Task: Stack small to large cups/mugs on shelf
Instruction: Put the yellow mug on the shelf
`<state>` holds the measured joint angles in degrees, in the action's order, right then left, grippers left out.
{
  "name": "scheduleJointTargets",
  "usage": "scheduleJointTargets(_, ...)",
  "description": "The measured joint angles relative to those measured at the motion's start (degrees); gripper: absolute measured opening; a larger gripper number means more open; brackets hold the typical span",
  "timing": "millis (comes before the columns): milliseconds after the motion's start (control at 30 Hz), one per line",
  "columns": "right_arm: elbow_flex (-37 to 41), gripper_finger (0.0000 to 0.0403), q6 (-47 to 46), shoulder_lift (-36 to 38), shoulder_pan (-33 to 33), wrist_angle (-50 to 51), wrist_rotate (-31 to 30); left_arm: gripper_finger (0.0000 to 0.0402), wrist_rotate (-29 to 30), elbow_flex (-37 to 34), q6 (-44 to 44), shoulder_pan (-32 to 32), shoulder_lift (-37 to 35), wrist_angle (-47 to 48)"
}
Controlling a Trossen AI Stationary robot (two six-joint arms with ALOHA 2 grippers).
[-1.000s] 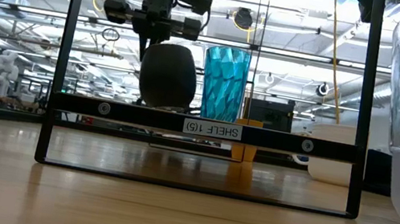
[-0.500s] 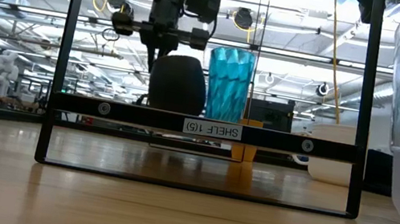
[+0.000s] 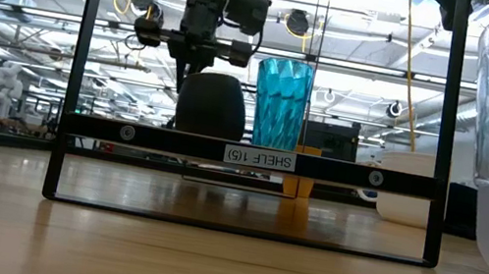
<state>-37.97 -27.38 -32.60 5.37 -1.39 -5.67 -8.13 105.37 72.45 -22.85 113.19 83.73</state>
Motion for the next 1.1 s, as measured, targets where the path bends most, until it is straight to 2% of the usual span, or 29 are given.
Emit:
scheduleJointTargets(333, 0.0, 0.0343, 0.0, 0.0, 0.0, 0.0, 0.0, 0.0025, -1.1, 0.0, 0.1, -0.4, 0.0, -1.0)
scheduleJointTargets(633, 0.0, 0.0343, 0.0, 0.0, 0.0, 0.8, 0.0, 0.0020, -1.3, 0.0, 0.1, -0.4, 0.0, -4.5)
scheduleJointTargets(1100, 0.0, 0.0343, 0.0, 0.0, 0.0, 1.3, 0.0, 0.0029, -2.4, 0.1, -0.2, -0.4, 0.0, -3.8)
